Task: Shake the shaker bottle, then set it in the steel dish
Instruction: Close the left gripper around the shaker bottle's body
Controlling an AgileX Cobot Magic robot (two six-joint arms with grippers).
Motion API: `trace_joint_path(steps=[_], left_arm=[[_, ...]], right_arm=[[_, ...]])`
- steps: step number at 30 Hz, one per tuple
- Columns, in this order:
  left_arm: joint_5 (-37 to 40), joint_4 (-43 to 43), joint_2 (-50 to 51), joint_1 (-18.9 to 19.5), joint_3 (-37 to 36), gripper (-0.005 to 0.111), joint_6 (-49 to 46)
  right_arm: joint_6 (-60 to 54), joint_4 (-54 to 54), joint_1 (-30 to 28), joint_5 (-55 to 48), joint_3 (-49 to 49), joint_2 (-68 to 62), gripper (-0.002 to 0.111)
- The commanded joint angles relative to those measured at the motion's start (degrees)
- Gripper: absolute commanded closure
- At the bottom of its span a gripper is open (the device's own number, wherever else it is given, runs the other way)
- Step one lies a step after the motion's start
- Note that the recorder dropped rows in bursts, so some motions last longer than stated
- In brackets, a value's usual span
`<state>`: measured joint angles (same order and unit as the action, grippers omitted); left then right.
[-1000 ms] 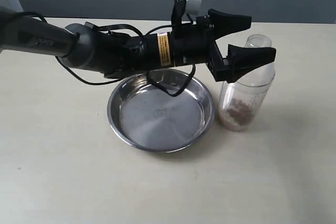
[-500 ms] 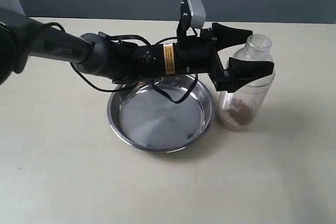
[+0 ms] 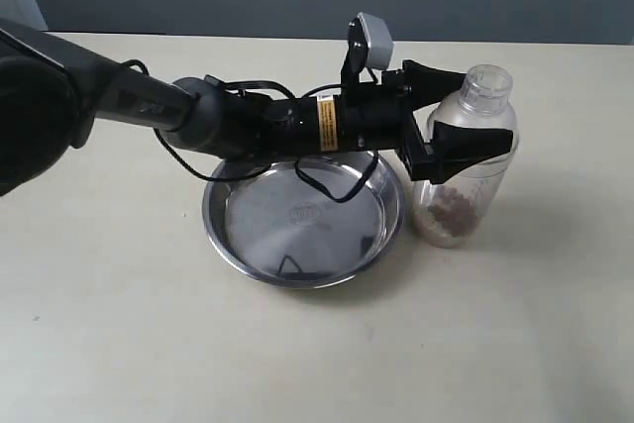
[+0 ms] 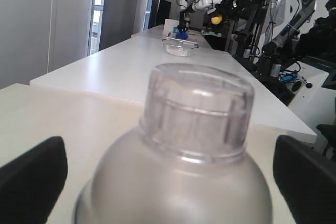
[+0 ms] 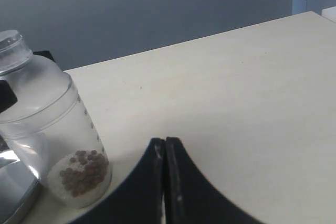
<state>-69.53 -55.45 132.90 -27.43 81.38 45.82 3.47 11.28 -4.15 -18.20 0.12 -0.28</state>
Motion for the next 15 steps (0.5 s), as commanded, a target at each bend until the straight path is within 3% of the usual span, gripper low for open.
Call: trace_joint_path(steps=[1,15], left_arm=[[-0.43,0.60,1.80,-0.14,1.70,0.001,1.18],[-0.43,-0.14,4.58,-0.14,2.08,0.001,1.69]], right_arm=[[-0.22,-0.27,0.23,0.54,-0.12,0.28,0.109],[-0.22,-0.27,0.23,0.54,-0.12,0.28,0.109]])
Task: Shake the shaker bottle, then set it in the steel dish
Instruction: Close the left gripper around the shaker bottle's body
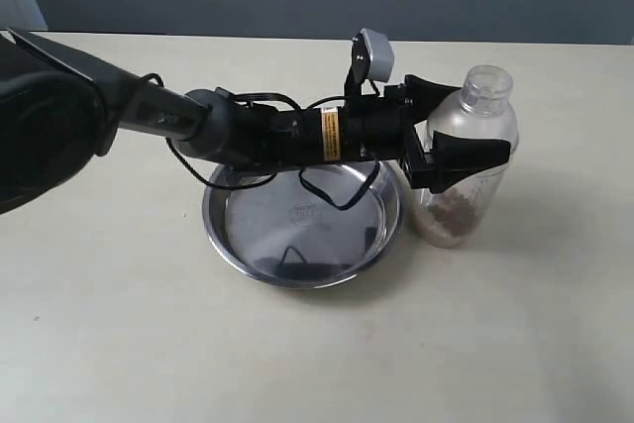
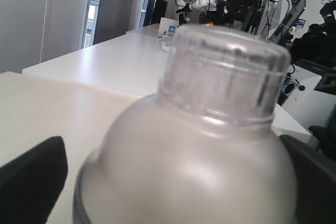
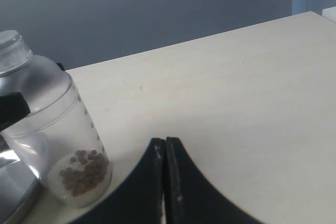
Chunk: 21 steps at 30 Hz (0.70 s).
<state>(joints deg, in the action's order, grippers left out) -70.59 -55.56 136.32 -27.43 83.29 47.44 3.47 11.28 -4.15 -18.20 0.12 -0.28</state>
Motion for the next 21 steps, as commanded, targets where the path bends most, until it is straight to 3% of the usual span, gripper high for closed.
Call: trace_joint_path(steps=[1,21], left_arm=[[0.63,0.21,1.63,-0.14,0.16,0.001,0.07],[0.63,-2.61,3.49,-0.66,0.16,0.002,0.07]], right_arm=[[-0.22,-0.27,0.23,0.54,-0.12,0.28,0.109],[-0.22,-0.27,0.23,0.54,-0.12,0.28,0.109]])
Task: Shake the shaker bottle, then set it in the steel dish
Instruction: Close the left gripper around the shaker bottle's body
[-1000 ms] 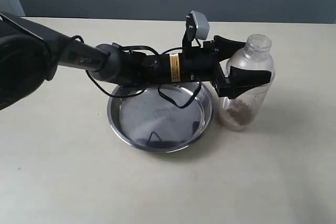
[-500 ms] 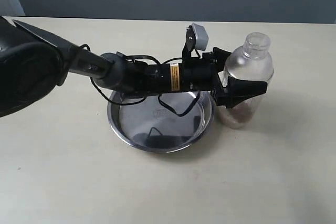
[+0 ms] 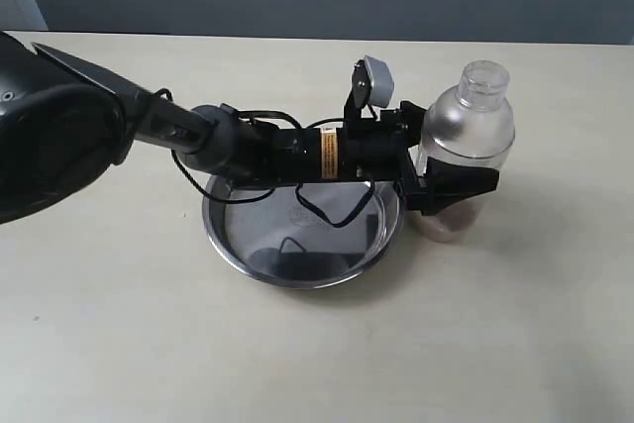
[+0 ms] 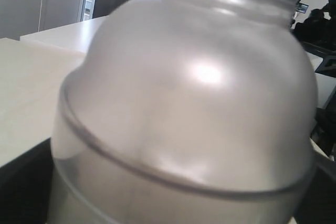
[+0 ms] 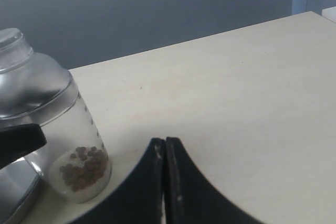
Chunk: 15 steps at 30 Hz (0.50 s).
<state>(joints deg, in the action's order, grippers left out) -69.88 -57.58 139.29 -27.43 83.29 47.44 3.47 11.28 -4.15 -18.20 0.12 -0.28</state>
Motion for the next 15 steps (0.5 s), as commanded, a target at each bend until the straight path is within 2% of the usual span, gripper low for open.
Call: trace_joint_path(steps=[1,15], left_arm=[[-0.09,-0.34,0.53,-0.90,0.16,0.002,0.07],[0.93,1.28,1.74,-2.62,1.88,0.002,-0.06]], right_arm=[[-0.22,-0.27,0.23,0.54,-0.12,0.28,0.109],[-0.22,-0.27,0.23,0.54,-0.12,0.28,0.109]])
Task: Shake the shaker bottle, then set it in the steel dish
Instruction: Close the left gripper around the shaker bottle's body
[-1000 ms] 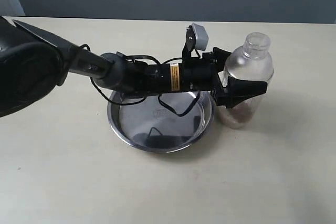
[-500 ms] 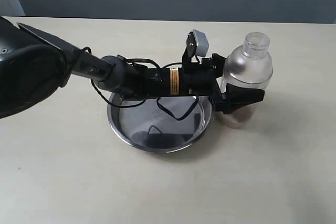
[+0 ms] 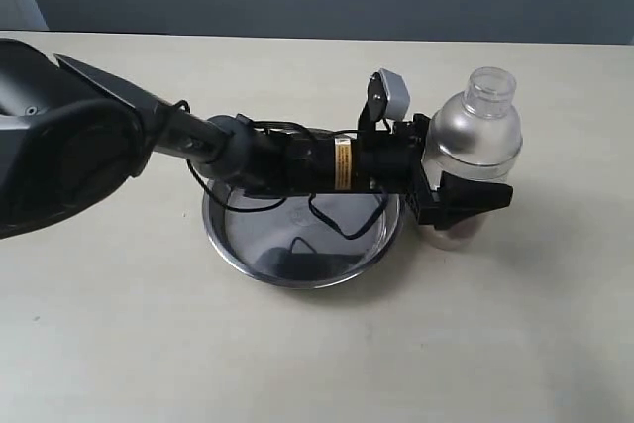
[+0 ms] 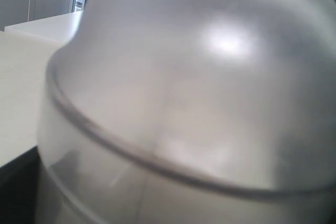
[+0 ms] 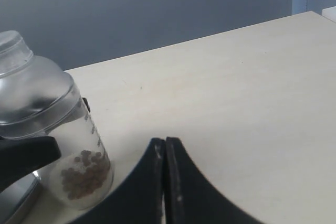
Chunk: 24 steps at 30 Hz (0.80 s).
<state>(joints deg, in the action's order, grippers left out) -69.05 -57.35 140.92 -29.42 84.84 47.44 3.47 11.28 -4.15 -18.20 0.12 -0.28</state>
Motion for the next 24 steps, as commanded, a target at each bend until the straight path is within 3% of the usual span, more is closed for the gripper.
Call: trace_joint_path(steps=[1,6,12,14,16,18,22,24], left_arm=[[0.22,1.32,0.11,-0.69,0.32,0.002,-0.06],[4.68,1.67,0.24,-2.27,2.04,0.002,-0.17],[4.63,1.67,2.48,-3.29,5.66,0.002,-0.03],[5.44,1.67,2.74,-3.29,5.89,0.008,0.07],[6.75,1.32,2.74,-3.29,5.89,0.021,0.34],[6.52,1.32,2.74,-3.29,5.89,0.043,0.34],[6.01,2.04,2.74,-3.42,5.89,0.104,0.34],[6.33,2.19,2.74,-3.42,5.89,0.106,0.30]], right_arm=[[-0.22,-0.27,0.23,0.54,-0.12,0.28,0.109],[-0.22,-0.27,0.23,0.54,-0.12,0.28,0.109],[-0.22,-0.27,0.23,0.54,-0.12,0.28,0.109],[-0.22,-0.27,0.23,0.54,-0.12,0.28,0.109],[-0.22,-0.27,0.23,0.54,-0.12,0.28,0.109],[-0.22,-0.27,0.23,0.54,-0.12,0.28,0.109],[-0.22,-0.27,0.23,0.54,-0.12,0.28,0.109],[-0.22,-0.27,0.23,0.54,-0.12,0.28,0.109]])
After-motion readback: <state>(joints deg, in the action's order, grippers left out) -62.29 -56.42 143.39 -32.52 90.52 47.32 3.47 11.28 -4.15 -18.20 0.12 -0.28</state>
